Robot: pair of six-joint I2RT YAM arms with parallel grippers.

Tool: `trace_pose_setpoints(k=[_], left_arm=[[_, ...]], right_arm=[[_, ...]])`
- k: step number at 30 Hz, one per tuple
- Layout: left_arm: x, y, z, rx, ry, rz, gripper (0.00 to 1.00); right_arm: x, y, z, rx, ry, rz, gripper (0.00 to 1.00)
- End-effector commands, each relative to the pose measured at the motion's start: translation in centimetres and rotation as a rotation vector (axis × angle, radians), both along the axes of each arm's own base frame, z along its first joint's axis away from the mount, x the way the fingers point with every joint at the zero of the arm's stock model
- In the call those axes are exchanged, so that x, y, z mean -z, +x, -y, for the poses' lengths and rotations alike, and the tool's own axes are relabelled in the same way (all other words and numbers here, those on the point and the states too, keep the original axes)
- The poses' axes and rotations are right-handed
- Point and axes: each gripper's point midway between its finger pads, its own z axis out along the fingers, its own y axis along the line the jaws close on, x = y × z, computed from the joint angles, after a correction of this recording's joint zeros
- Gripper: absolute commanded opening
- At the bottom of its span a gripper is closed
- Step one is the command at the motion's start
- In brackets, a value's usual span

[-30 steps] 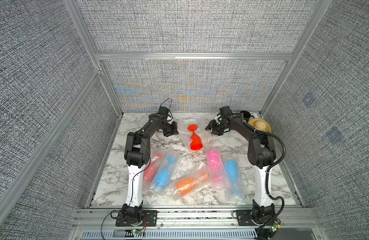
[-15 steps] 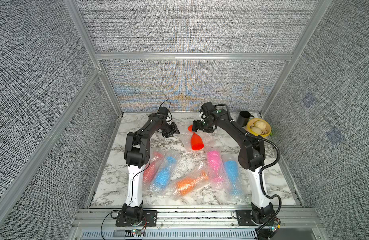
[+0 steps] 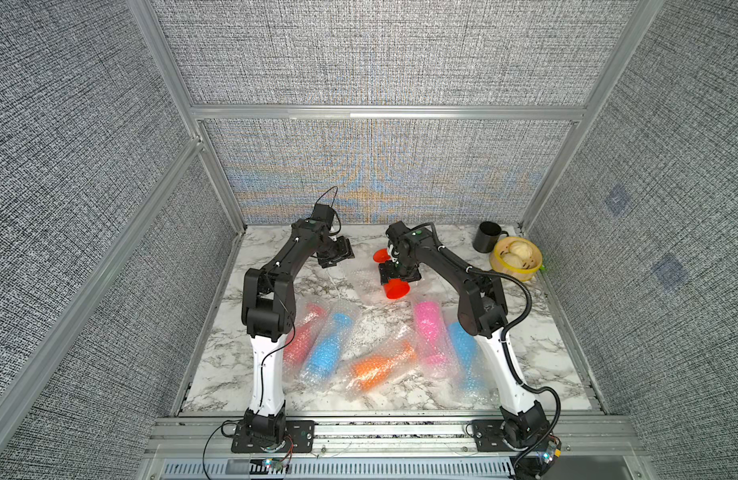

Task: Unpack wine glasses from bubble wrap
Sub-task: Pick up the wine glass from the bubble wrap.

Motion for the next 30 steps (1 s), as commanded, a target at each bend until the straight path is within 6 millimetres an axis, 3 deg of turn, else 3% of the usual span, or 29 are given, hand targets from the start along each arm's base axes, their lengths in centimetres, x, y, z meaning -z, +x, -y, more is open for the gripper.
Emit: trace_pose_setpoints(k=[1, 5, 12, 18, 24, 28, 30], left_arm=[[-1.5, -0.3, -0.1, -0.001, -0.005, 0.016, 0.68], [-3.6, -0.6, 0.1, 0.008, -0.025, 0.058, 0.68], [-8.0, -1.8, -0.3, 0.026, -0.012, 0.195, 0.66], [-8.8, -3.2, 1.4, 0.143, 0.011, 0.343, 0.65], [-12.1, -5.8, 5.3, 0.364, -0.036, 0.737, 0.66], [-14.5, -8.4, 6.4, 0.474, -0.003, 1.094, 0.68], [-14.7, -8.6, 6.1, 0.464, 0.013, 1.141, 0.68]], right_arm=[[0.6, -0.1, 0.6, 0.024, -0.011, -0.028, 0.84], [0.1, 0.4, 0.2, 0.055, 0.063, -0.043, 0.80], [-4.8, 0.7, -1.3, 0.086, 0.228, -0.011, 0.71], [-8.4, 0.8, -1.7, 0.163, 0.409, -0.043, 0.71], [-12.8, 1.4, -1.7, 0.273, 0.615, -0.065, 0.71], [-15.6, 1.8, -1.4, 0.359, 0.794, -0.086, 0.70], [-17.0, 1.7, -1.6, 0.371, 0.847, -0.088, 0.70]])
